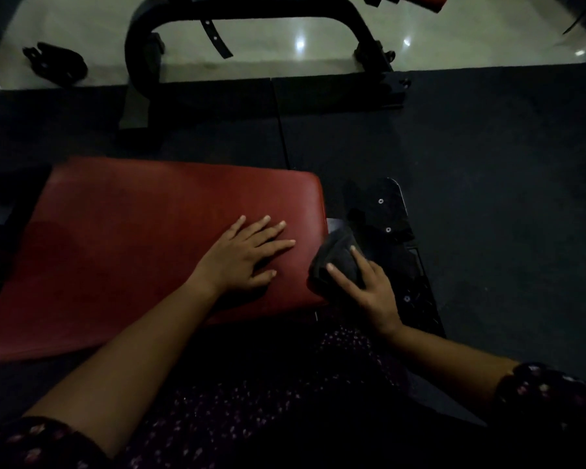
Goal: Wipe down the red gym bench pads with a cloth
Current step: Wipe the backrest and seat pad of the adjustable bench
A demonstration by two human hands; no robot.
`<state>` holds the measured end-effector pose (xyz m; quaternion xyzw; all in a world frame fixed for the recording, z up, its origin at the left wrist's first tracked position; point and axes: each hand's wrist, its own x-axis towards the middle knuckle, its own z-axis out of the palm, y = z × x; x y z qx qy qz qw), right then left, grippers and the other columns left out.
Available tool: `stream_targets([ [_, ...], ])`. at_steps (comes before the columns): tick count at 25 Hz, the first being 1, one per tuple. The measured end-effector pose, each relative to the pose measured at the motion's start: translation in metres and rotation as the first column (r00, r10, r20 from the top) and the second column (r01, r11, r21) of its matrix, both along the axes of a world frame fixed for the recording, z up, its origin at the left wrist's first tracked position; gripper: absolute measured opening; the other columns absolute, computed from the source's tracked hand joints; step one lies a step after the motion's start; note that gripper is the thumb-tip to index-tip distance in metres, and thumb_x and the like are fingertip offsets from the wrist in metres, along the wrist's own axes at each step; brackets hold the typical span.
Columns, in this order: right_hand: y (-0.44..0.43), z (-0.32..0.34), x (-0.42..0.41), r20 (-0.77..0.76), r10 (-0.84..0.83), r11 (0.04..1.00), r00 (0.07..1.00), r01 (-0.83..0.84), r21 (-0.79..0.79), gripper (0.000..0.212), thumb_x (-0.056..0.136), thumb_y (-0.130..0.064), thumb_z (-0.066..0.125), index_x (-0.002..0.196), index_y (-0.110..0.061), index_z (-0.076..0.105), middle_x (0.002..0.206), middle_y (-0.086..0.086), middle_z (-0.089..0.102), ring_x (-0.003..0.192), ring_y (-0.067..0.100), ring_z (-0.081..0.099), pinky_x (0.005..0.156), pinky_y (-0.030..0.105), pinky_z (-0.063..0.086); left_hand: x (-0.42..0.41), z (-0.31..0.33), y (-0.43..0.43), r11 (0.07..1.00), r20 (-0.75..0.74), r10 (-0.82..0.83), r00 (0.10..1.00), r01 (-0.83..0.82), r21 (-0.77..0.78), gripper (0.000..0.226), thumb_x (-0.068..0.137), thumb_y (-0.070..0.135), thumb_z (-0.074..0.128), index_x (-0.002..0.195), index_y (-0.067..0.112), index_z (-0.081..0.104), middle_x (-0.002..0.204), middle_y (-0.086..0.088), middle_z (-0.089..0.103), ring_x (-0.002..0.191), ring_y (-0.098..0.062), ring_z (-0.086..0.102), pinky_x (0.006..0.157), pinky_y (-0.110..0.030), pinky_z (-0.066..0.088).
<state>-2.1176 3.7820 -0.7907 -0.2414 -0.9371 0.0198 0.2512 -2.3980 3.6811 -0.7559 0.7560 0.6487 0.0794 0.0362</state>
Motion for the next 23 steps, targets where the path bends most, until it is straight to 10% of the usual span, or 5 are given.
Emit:
stream_targets([
  [5, -0.011, 0.006, 0.033, 0.085, 0.231, 0.928, 0.969, -0.245, 0.279, 0.037, 0.106, -0.027, 0.021, 0.135, -0.032, 0.043, 0.158, -0.001, 0.024, 0.13, 0.032, 0.039, 0.086, 0.041, 0.04, 0.0, -0.001, 0.0, 1.0, 0.007, 0.009, 1.0, -0.009, -0.005, 0.065, 0.083, 0.054, 0.04, 0.144, 0.033, 0.044, 0.154, -0.001, 0.039, 0.142, -0.026, 0.034, 0.113, -0.054, 0.023],
  [11, 0.018, 0.029, 0.035, 0.313, 0.469, 0.661, 0.826, -0.563, 0.495, 0.034, 0.1, -0.008, 0.017, 0.12, -0.011, 0.045, 0.162, 0.002, 0.01, 0.112, 0.032, 0.05, 0.086, 0.039, 0.042, -0.001, 0.001, -0.002, 0.996, 0.131, 0.094, 0.987, -0.093, -0.014, 0.062, 0.085, 0.056, 0.036, 0.142, 0.034, 0.048, 0.153, 0.004, 0.039, 0.144, -0.019, 0.031, 0.116, -0.045, 0.018],
  [16, -0.002, 0.045, -0.016, 0.438, 0.481, 0.531, 0.759, -0.65, 0.544, 0.048, 0.098, -0.014, 0.021, 0.143, -0.014, 0.035, 0.148, -0.001, 0.033, 0.113, 0.033, 0.05, 0.084, 0.041, 0.041, 0.004, 0.006, -0.001, 0.983, 0.153, 0.181, 0.971, -0.18, -0.02, 0.058, 0.089, 0.052, 0.029, 0.137, 0.031, 0.054, 0.148, 0.007, 0.047, 0.14, -0.015, 0.038, 0.113, -0.042, 0.025],
  [23, 0.002, 0.072, -0.044, 0.68, 0.556, 0.238, 0.479, -0.875, 0.422, 0.048, 0.09, -0.017, 0.033, 0.127, -0.026, 0.064, 0.153, -0.003, 0.024, 0.119, 0.04, 0.042, 0.094, 0.047, 0.035, -0.006, 0.0, -0.057, 0.891, 0.12, 0.45, 0.885, -0.453, 0.0, 0.062, 0.091, 0.05, 0.024, 0.141, 0.025, 0.052, 0.149, 0.0, 0.046, 0.14, -0.021, 0.04, 0.114, -0.042, 0.026],
])
